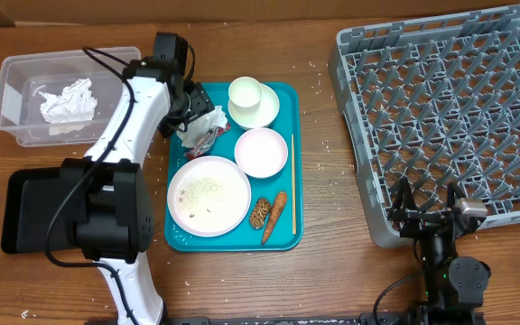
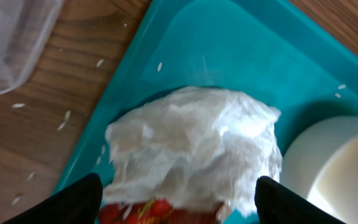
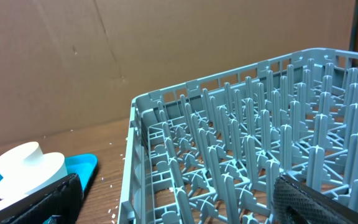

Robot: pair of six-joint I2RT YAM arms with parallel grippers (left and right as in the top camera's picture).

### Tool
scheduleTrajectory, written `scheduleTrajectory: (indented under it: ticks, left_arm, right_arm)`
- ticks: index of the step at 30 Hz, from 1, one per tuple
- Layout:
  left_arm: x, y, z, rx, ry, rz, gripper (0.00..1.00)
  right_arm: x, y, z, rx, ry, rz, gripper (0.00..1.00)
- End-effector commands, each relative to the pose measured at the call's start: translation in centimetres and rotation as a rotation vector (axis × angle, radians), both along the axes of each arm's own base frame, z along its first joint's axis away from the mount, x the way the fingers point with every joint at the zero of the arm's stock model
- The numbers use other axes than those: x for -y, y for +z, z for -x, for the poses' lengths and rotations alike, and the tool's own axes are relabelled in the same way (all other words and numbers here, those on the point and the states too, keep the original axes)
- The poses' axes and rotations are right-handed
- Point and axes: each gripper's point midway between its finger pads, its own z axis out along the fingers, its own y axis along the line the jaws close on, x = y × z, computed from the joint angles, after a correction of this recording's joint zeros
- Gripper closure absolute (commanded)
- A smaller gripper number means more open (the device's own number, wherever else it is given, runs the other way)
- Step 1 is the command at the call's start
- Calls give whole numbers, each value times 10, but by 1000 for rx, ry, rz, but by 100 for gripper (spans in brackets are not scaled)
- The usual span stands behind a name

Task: Sort waste into correct bins and load items into the dishwasher
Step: 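Carry paper towel left and drop it into clear plastic bin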

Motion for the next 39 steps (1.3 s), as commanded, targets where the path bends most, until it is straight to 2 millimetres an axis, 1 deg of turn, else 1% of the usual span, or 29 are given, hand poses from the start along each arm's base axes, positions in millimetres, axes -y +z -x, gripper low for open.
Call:
scheduleTrajectory:
  ticks: [1, 4, 7, 13, 16, 21, 29, 30, 31, 33, 36, 39]
  left_arm:
    - [-2, -10, 2, 19, 93, 13, 22]
    - [-3, -19, 5, 13, 151, 28, 23]
    - [-3, -24, 2, 36, 166, 33, 23]
    - [-3, -21, -13, 101, 168, 36, 23]
    - [-4, -20, -15, 109, 172, 35, 23]
    - [-4, -22, -13, 102, 174, 33, 26]
    - [-11, -40, 3, 58, 196, -5, 30]
    - [-11, -40, 4, 56, 197, -7, 33]
    - [-11, -40, 4, 57, 196, -6, 41]
    - [-11, -40, 2, 64, 196, -4, 64]
    - [-9, -37, -5, 91, 194, 8, 83]
    - [-4, -29, -12, 115, 171, 32, 96]
  right_arm:
    - [2, -3, 0, -1, -6, 7, 0]
    - [2, -3, 0, -1, -6, 7, 0]
    - [2, -3, 0, -1, -6, 7, 0]
    - [2, -3, 0, -1, -6, 7, 0]
    - [2, -3, 0, -1, -6, 7, 0]
    - [2, -3, 0, -1, -6, 7, 0]
    - [2, -3, 0, -1, -6, 7, 0]
    - [2, -3, 0, -1, -6, 7, 0]
    - [2, -3, 0, -1, -6, 7, 0]
    - [2, -3, 0, -1, -6, 7, 0]
    - [2, -3, 0, -1, -6, 7, 0]
    - [2, -3, 0, -1, -6, 7, 0]
